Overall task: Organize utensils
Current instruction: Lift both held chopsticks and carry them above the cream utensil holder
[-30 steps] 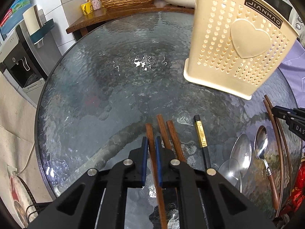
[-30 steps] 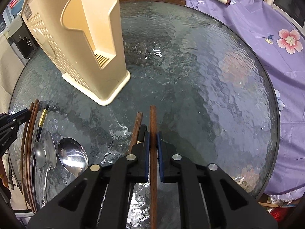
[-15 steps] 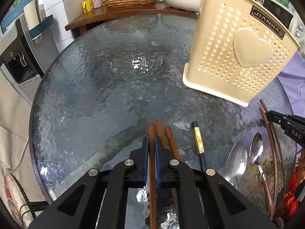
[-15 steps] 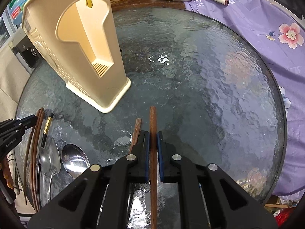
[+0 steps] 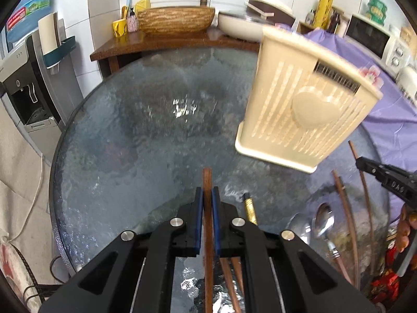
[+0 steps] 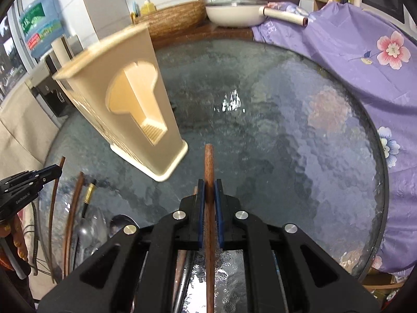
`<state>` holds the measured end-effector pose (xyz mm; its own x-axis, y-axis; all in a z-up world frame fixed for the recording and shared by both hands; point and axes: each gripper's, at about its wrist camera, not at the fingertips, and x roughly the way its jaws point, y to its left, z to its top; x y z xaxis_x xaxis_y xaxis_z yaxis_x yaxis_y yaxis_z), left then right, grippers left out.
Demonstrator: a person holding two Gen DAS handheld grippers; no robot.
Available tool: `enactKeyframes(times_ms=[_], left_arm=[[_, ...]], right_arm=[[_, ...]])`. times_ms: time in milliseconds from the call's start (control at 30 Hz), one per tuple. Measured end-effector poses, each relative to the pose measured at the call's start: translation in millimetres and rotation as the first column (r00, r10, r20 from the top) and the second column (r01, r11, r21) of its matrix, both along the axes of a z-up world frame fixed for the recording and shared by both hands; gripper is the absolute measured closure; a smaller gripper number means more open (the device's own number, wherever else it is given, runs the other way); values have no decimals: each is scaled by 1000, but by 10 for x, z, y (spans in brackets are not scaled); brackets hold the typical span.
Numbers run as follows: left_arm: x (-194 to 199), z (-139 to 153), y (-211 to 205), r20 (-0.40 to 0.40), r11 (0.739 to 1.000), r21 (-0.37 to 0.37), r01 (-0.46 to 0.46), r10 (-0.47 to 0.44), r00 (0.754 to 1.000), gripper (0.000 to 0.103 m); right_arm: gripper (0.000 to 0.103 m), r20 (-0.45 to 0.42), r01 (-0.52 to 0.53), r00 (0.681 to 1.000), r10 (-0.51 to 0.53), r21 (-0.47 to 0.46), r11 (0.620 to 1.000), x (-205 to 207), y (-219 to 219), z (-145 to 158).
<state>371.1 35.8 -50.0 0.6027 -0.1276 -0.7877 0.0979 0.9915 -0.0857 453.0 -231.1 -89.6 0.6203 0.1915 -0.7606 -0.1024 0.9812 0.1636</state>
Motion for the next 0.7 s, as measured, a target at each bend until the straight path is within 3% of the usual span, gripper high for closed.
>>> enactKeyframes(times_ms=[333,700], left_arm=[[-272,615,-34,163,998,-58,23,-13,987,96],[-582,967,-54,282,997,-53,50,-33,959,96]], right_arm=[[95,169,-25,986,12,73,997,-280,-116,569],[95,282,-68,959,42,84,994,-760,-236,941]])
